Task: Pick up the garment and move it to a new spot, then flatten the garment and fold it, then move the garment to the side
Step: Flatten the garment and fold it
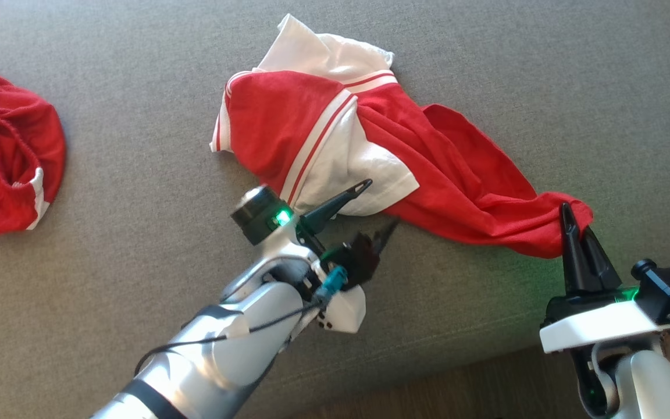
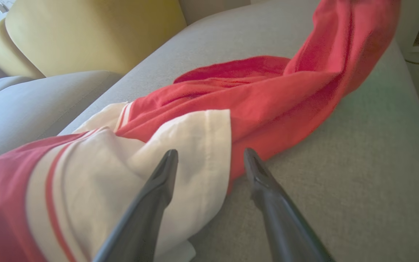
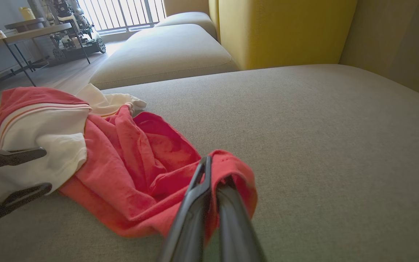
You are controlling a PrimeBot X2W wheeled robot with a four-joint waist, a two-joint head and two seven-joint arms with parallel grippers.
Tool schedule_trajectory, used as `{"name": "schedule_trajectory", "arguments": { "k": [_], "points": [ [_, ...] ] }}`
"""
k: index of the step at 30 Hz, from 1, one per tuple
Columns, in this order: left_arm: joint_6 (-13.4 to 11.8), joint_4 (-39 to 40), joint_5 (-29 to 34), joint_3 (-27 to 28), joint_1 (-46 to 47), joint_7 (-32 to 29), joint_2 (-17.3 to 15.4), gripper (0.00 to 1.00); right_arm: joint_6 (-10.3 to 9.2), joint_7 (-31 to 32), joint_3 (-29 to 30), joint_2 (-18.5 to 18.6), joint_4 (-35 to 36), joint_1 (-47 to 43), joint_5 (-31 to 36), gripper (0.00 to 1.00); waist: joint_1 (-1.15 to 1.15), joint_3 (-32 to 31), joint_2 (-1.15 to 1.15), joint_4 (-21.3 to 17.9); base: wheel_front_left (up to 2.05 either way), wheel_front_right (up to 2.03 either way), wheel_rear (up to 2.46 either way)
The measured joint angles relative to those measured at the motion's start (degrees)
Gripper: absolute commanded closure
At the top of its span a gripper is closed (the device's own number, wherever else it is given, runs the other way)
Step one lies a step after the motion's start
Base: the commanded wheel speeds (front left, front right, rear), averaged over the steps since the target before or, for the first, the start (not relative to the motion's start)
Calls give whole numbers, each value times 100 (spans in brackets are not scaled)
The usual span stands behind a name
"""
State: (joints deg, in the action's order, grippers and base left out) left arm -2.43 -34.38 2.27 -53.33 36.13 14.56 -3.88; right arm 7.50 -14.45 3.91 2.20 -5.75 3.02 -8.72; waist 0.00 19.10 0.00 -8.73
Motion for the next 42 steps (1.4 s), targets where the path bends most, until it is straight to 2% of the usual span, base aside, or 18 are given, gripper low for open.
{"name": "schedule_trajectory", "arguments": {
  "k": [4, 13, 19, 20, 21, 22, 23, 31, 32, 33, 42],
  "points": [
    [-20, -229, 230, -208, 10, 10, -44, 0, 0, -1, -1, 0, -1, 1, -1, 100, 0, 47, 0, -12, 0, 0, 0],
    [-555, -523, 370, -229, 316, 12, -55, 0, 0, -1, -15, 0, -10, 21, -13, 100, 0, 73, 0, -37, 0, 0, 0],
    [-623, -561, 345, -259, 321, 13, -55, 0, 0, -1, -15, 0, -12, 20, -42, 99, 0, 38, 0, -39, 0, 0, 0],
    [-623, -537, 304, -267, 321, 13, -55, 10, 0, -1, -15, 0, -12, 20, -42, 98, 0, 29, 0, -35, 0, 0, 0],
    [-623, -500, 283, -282, 320, 13, -58, 47, 0, -1, -15, 0, -12, 20, -42, 96, 0, 18, 0, -32, 0, 0, 0],
    [-623, -464, 255, -299, 320, 13, -59, 69, 0, -1, -15, 0, -13, 20, -42, 95, 0, 9, 0, -28, 0, 0, 0],
    [-623, -445, 238, -312, 320, 13, -59, 100, 0, -1, -15, 0, -13, 20, -42, 94, 0, -1, 0, -25, 0, 0, 0],
    [-706, -392, 79, -335, 318, 13, -149, 100, 0, -1, -19, 0, -14, 19, -41, 95, 0, -65, 0, 4, 0, 0, 0],
    [-719, -312, 69, -349, 318, 13, -154, 62, 0, -1, -19, 0, -14, 19, -41, 95, 0, -71, 0, 5, 0, 0, 0],
    [-720, -225, 71, -389, 319, 13, -154, 0, 0, -1, -19, 0, -14, 19, -41, 95, 0, -76, 0, 9, 0, 0, 0],
    [-723, -425, 125, -711, 286, 14, -129, 0, 0, -1, -85, 0, -15, 16, -35, 91, 0, -58, 0, -38, 0, 0, 0]
  ]
}}
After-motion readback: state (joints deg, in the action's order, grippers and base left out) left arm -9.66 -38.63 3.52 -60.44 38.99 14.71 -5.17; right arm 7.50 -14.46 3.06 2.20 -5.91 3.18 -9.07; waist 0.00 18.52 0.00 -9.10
